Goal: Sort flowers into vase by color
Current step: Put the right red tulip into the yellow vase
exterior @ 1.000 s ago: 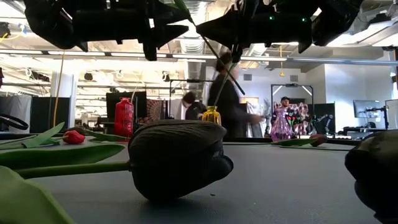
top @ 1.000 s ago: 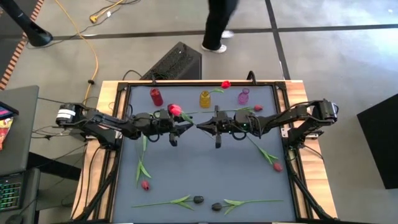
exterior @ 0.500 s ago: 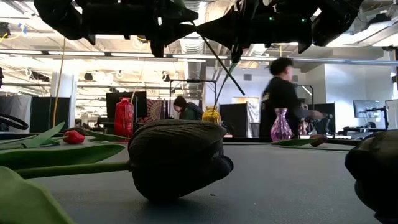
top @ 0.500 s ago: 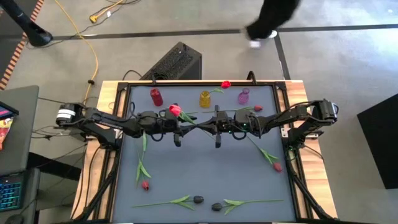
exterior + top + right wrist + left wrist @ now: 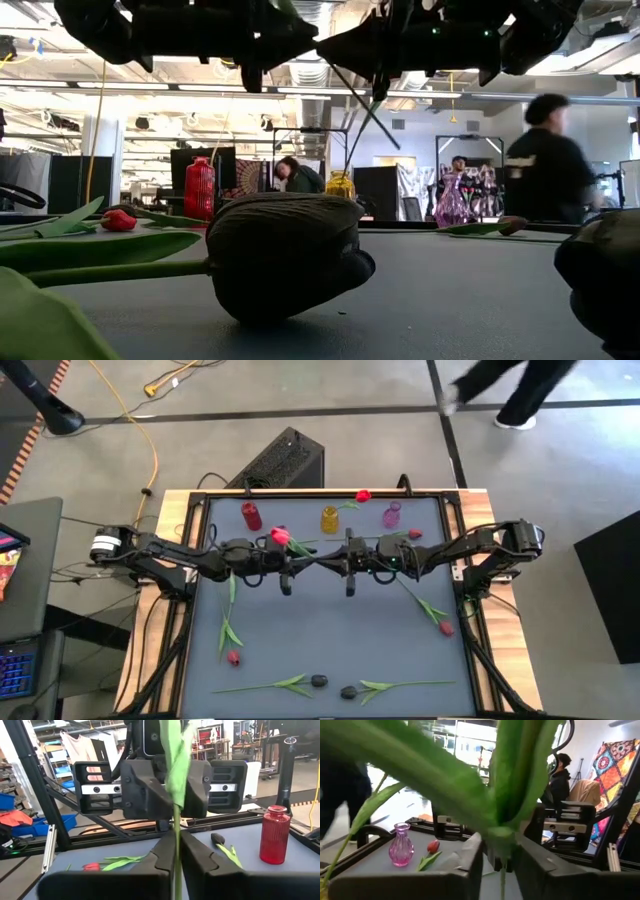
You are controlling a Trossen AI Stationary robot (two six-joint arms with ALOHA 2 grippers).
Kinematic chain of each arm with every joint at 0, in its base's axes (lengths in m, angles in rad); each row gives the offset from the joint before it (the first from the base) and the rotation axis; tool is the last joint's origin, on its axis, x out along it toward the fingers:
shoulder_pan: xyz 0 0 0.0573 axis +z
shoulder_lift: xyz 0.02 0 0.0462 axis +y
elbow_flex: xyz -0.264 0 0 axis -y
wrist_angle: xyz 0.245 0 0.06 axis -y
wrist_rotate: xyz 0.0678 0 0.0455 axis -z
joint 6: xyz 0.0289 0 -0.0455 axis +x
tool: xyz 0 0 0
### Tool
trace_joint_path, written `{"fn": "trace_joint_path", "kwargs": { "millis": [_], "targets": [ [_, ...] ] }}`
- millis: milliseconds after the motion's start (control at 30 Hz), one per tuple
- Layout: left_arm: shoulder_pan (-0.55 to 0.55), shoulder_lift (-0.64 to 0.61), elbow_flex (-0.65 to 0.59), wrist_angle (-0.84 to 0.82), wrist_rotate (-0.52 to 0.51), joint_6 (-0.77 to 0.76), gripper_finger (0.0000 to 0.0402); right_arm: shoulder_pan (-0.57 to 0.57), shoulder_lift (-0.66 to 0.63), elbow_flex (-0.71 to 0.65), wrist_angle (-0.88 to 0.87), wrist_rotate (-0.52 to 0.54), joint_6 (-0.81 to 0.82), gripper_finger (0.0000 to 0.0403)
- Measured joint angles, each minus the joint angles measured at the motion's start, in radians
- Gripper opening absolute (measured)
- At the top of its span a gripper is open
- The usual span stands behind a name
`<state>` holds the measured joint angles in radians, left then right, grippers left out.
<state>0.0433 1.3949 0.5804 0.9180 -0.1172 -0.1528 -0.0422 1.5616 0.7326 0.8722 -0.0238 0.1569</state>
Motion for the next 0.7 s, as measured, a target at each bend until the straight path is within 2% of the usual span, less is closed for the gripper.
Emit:
{"fn": "trace_joint_path", "kwargs": {
  "millis": [100,167,333,467,600,700],
  "targets": [
    [0.000,0.000,0.000,-0.001,0.000,0.014,0.0029,0.000,0.000,0.000,0.001,0.000,0.000,0.0073],
    [0.000,0.000,0.000,-0.001,0.000,0.019,0.0010,0.000,0.000,0.000,0.001,0.000,-0.003,0.0081],
    [0.030,-0.011,0.000,-0.031,0.006,0.014,0.0004,-0.009,-0.018,0.000,-0.037,0.000,-0.009,0.0115],
    [0.073,-0.059,0.000,-0.100,0.000,0.009,0.0002,-0.028,-0.076,0.000,-0.181,-0.008,-0.026,0.0161],
    [0.133,-0.134,0.056,-0.295,0.001,0.029,0.0001,-0.035,-0.144,0.000,-0.413,-0.007,-0.077,0.0201],
    [0.181,-0.154,0.182,-0.509,0.001,0.090,0.0001,-0.034,-0.174,0.000,-0.570,-0.006,-0.083,0.0214]
  ]
}}
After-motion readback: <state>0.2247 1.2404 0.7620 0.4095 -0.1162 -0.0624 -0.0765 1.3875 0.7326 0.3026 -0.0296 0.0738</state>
